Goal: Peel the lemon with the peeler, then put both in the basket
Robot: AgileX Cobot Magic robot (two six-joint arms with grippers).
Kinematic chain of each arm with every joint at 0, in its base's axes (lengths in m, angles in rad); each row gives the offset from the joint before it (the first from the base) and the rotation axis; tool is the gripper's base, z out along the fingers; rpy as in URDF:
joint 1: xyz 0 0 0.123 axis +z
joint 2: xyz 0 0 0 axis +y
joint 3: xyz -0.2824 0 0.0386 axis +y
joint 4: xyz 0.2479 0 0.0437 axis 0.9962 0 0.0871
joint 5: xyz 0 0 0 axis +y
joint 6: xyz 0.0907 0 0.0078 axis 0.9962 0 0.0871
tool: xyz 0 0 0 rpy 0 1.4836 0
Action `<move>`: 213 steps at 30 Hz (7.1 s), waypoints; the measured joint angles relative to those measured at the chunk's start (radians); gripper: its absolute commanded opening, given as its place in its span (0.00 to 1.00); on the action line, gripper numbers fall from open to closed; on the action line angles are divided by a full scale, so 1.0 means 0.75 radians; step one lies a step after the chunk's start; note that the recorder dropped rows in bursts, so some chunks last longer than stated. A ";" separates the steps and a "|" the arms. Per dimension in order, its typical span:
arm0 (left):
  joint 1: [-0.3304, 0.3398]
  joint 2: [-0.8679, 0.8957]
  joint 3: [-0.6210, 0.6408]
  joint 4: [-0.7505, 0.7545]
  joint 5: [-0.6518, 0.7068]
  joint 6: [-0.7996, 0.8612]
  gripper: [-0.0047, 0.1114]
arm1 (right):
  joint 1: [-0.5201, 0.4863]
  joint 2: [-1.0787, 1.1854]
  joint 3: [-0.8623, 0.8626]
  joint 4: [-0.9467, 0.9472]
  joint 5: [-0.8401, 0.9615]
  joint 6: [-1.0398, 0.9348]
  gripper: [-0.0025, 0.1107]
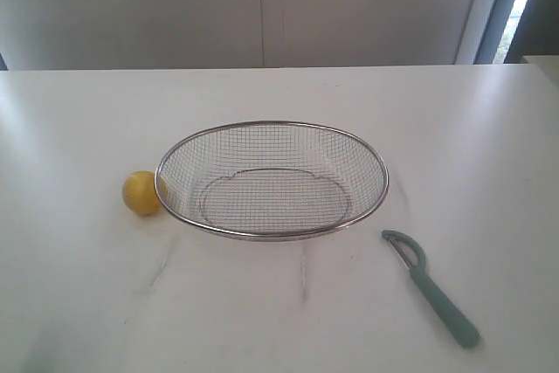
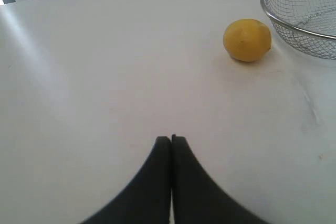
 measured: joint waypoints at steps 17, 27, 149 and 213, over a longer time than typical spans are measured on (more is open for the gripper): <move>0.000 0.000 0.000 0.000 0.000 0.000 0.04 | 0.000 0.872 -0.579 0.107 1.014 -0.643 0.02; 0.000 0.000 0.000 0.000 0.000 0.000 0.04 | 0.201 1.236 -0.588 0.732 1.152 -1.364 0.02; 0.000 0.000 0.000 0.000 0.000 0.000 0.04 | 0.427 2.064 -0.707 0.098 0.991 -0.702 0.36; 0.000 0.000 0.000 0.000 0.000 0.000 0.04 | 0.427 1.113 -0.689 0.581 1.162 -1.170 0.02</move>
